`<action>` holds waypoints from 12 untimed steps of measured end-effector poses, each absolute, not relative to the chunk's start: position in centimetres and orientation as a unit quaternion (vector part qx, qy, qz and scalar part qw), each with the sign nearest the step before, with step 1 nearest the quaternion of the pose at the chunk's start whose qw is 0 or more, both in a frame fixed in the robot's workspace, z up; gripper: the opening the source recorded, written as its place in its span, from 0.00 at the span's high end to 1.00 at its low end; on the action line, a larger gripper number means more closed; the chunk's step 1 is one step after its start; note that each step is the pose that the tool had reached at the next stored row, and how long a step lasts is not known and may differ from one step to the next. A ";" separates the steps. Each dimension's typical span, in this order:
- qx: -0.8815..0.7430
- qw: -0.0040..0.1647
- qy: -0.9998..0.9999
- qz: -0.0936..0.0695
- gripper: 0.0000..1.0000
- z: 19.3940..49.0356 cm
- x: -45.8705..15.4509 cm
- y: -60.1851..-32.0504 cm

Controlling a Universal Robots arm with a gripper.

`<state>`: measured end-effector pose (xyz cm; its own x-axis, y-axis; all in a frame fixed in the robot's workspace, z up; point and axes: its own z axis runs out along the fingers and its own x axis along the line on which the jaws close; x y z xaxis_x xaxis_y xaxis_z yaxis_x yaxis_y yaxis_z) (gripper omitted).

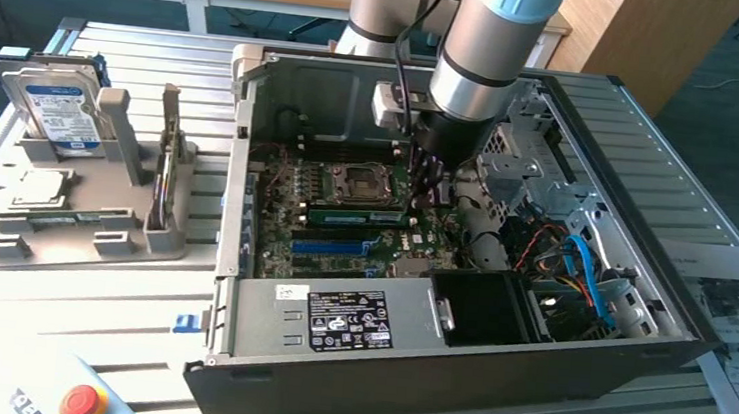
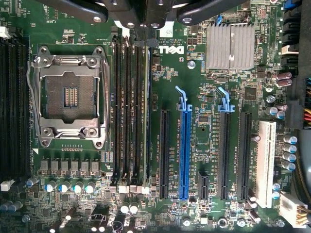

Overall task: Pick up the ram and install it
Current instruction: 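Press down the ram until it locks into place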

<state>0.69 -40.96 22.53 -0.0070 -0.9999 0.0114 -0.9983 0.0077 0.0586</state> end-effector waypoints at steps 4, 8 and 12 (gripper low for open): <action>0.704 0.025 -0.709 -0.017 0.89 22.5 0.7 -41.0; 0.704 0.025 -0.709 -0.017 0.89 22.5 0.7 -41.0; 0.704 0.025 -0.709 -0.017 0.89 22.4 0.7 -41.0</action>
<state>0.70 -40.96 22.38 -0.0069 -0.9999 0.0115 -0.9983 0.0076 0.0586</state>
